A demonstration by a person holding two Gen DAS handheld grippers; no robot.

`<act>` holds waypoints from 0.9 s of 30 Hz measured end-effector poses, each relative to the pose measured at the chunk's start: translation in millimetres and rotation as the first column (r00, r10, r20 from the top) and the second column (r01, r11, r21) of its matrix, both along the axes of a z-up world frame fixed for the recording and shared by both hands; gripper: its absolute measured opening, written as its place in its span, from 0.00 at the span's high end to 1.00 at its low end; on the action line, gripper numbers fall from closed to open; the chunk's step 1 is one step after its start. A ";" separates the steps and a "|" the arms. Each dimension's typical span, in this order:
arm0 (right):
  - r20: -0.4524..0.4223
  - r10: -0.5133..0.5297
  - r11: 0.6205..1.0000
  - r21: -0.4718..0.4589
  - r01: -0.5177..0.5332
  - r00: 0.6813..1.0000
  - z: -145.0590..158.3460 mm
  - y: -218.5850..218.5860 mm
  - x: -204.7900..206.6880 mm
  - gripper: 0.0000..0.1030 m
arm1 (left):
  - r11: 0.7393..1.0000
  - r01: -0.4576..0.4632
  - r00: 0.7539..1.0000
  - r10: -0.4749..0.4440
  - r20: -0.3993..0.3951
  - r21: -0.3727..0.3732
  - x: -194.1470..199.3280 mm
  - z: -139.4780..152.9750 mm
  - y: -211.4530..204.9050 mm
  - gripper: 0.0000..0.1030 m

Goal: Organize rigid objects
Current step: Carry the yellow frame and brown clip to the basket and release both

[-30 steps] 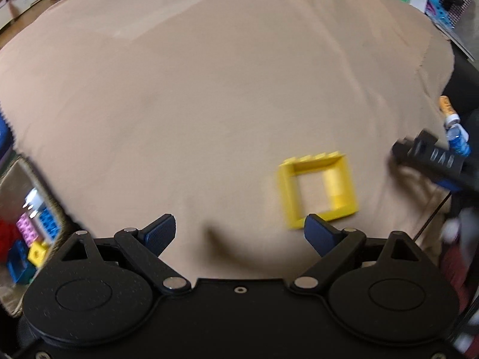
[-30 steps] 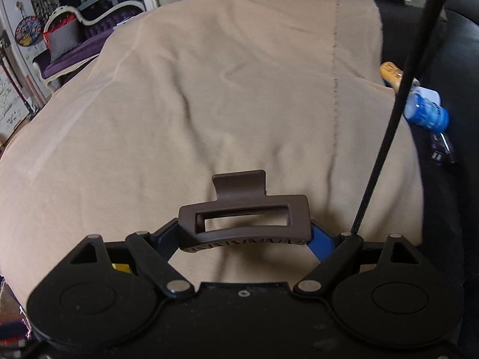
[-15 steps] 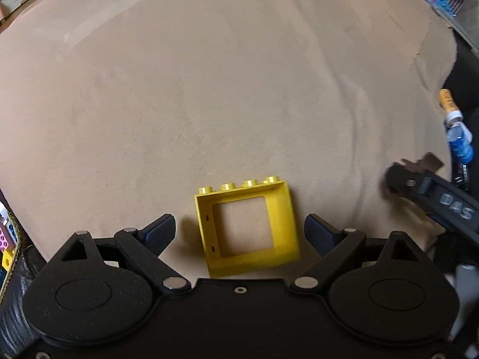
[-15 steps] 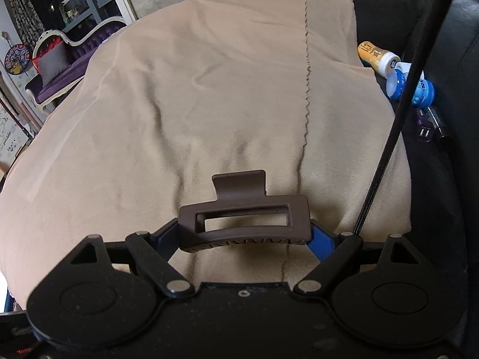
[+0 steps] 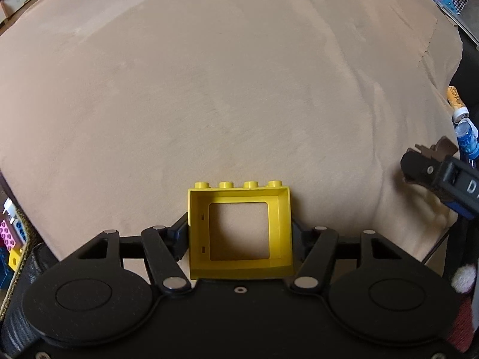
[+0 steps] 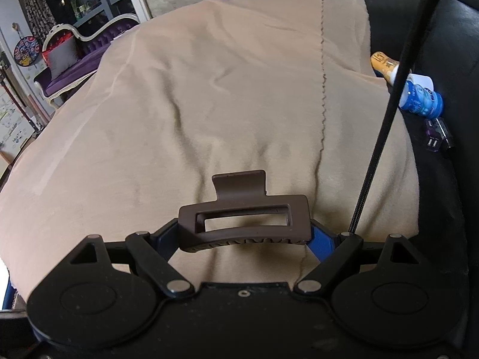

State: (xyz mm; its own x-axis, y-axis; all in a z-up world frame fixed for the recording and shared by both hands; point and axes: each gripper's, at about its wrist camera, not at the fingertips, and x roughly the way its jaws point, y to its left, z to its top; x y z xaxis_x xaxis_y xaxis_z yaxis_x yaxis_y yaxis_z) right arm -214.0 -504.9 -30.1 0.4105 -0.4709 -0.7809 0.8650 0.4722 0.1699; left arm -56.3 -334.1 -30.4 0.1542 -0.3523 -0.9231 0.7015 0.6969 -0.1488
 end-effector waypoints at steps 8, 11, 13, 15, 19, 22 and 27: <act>-0.001 0.062 0.998 0.009 -0.062 0.998 10.3 17.8 16.1 0.15 | 0.997 -0.070 0.998 0.070 -0.003 -0.031 20.5 12.0 46.1 0.42; -0.001 0.102 0.995 0.013 -0.102 0.995 14.8 29.5 26.7 0.15 | 0.993 -0.110 0.994 0.111 0.024 -0.045 31.5 20.0 71.9 0.42; 0.002 0.132 0.991 0.024 -0.132 0.991 17.4 38.6 35.4 0.15 | 0.988 -0.142 0.989 0.144 0.031 -0.052 39.9 24.0 91.0 0.42; 0.006 0.168 0.985 0.041 -0.169 0.986 19.4 48.1 45.8 0.15 | 0.982 -0.179 0.983 0.181 0.029 -0.061 48.9 26.6 110.2 0.42; 0.007 0.250 0.966 0.064 -0.250 0.968 23.1 75.9 70.7 0.15 | 0.965 -0.254 0.965 0.257 0.050 -0.061 67.0 29.5 148.3 0.42; 0.010 0.329 0.940 0.092 -0.328 0.944 24.3 101.5 94.5 0.15 | 0.950 -0.307 0.949 0.310 0.064 -0.053 80.1 30.4 177.6 0.42; 0.012 0.470 0.874 0.133 -0.467 0.883 27.4 151.6 139.5 0.15 | 0.910 -0.411 0.909 0.414 0.046 -0.051 100.2 29.0 225.3 0.42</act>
